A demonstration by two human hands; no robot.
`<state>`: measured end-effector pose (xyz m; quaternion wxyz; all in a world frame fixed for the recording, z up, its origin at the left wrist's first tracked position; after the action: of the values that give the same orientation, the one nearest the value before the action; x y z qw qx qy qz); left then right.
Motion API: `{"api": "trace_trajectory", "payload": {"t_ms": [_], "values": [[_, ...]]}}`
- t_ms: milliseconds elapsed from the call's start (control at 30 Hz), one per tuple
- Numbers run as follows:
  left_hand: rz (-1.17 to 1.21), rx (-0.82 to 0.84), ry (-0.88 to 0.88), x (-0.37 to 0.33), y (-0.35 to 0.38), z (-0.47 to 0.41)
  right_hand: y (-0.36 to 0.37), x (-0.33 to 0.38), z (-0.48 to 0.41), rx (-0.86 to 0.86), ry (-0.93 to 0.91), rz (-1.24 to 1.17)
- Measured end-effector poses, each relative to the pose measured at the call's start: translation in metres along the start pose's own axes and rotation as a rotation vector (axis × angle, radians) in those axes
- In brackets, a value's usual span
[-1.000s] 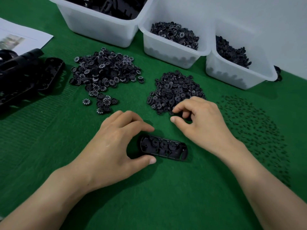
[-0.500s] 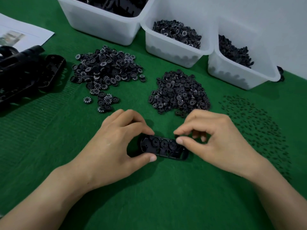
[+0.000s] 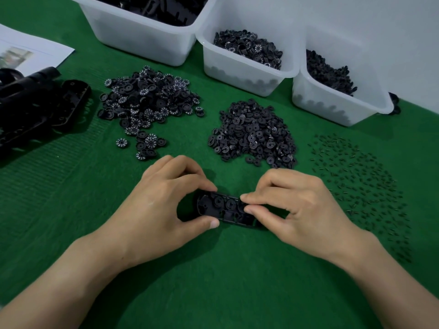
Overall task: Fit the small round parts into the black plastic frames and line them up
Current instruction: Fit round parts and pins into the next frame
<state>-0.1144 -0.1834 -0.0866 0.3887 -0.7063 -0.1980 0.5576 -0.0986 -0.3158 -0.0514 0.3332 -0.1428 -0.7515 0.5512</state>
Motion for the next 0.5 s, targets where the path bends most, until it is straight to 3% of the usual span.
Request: {"api": "trace_trajectory", "payload": {"t_ms": [333, 500], "values": [[-0.005, 0.008, 0.008, 0.001, 0.001, 0.0, 0.004, 0.005, 0.001, 0.025, -0.03, 0.096], [-0.013, 0.011, 0.001, 0.001, 0.001, 0.0, -0.003, -0.015, 0.002, 0.033, 0.118, -0.171]]}}
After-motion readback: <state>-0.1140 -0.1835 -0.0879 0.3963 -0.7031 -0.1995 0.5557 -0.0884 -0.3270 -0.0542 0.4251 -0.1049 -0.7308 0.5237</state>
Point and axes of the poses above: each hand's wrist, its own z-axis away from the middle knuckle, its own y-axis out of the palm, x = y × z, the point moved 9 cm from there along -z, towards the middle knuckle, and after that the axes turned 4 degrees about x, right-handed, at the moved point
